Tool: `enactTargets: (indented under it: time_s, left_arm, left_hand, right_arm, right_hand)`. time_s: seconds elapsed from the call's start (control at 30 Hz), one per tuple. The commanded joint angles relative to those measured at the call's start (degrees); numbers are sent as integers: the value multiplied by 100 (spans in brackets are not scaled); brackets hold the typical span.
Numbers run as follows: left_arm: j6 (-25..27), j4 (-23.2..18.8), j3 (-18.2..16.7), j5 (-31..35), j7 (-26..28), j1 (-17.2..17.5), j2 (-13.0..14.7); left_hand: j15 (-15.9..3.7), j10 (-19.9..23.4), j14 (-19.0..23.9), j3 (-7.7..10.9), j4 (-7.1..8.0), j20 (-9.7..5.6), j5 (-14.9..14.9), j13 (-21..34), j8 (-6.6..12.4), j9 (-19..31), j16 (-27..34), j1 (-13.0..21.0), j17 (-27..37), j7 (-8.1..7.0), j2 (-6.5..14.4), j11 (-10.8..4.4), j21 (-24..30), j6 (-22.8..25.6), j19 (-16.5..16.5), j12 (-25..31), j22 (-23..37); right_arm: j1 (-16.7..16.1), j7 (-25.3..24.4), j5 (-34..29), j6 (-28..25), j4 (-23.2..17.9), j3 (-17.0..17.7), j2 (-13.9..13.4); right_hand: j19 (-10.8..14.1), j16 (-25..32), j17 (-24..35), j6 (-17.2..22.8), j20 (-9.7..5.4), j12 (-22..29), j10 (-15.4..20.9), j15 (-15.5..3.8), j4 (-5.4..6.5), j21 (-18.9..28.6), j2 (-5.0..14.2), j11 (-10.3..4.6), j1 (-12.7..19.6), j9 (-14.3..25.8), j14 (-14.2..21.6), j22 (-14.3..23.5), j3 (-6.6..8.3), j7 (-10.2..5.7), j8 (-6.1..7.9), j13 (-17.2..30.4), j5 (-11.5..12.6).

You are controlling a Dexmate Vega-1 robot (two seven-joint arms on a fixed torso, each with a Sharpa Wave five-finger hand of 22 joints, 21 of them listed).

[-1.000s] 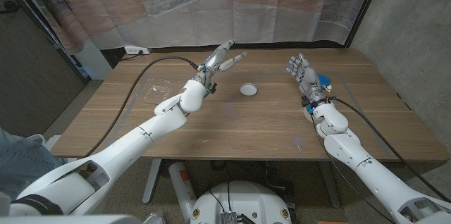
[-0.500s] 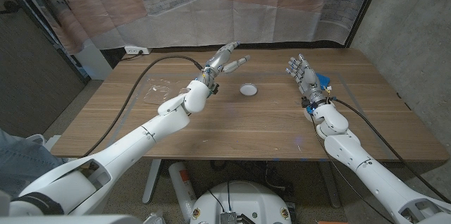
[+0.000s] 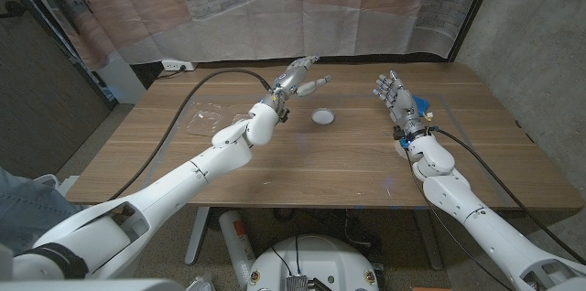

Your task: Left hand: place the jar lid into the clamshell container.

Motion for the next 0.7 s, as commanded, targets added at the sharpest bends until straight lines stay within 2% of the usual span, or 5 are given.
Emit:
enactTargets:
  time_s: [0.03,0.37,0.53,0.6,0.7]
  left_arm:
    - [305,12,184,296,-142,-154,-56]
    - [417,88,315,452,-209,-237,-78]
    - [507,78,351,504,-241,-242,-86]
    - [565,65,367,535,-239,-237,-98]
    - [632,57,396,570,-249,-237,-118]
  left_hand:
    - [6,30,29,6,-16,81,42,13,3,10,-9,78,6,-8,27,-8,7,6,-141,-14,14]
    - [40,42,50,-5,-33,153,44,14,-1,12,-8,106,7,12,20,55,10,16,-80,-18,15]
    - [46,29,129,-26,-60,394,48,16,-25,15,13,140,10,1,-5,58,40,-28,64,-32,21]
    - [86,20,156,-44,-74,630,52,18,-34,17,13,160,15,0,-19,78,79,-44,209,-40,34]
    - [119,11,279,-58,-78,749,54,21,-42,19,54,168,25,-21,-25,70,107,-65,306,-45,46]
  right_arm:
    - [-21,-3,23,55,-14,18,27]
    - [29,-33,-7,77,38,-10,91]
    - [70,-4,-2,92,105,-29,126]
    - [81,6,0,99,128,-33,137]
    - [91,16,0,110,151,-36,145]
  right_hand:
    - [58,12,8,51,-168,-4,47,-9,-35,-13,30,3,14,9,51,23,11,-26,14,14,-32]
    - [86,13,8,79,-176,-7,76,-36,-43,-37,42,-8,17,10,75,24,11,-67,20,15,-33]
    - [97,10,8,86,-178,-12,83,-34,-48,-54,46,-6,18,11,81,24,10,-69,20,15,-33]
    - [112,10,8,85,-187,-14,84,-36,-49,-54,48,-15,19,11,83,25,10,-64,19,15,-33]
    - [123,17,9,85,-183,-15,90,-33,-50,-59,53,-21,19,11,106,25,11,-64,18,15,-33]
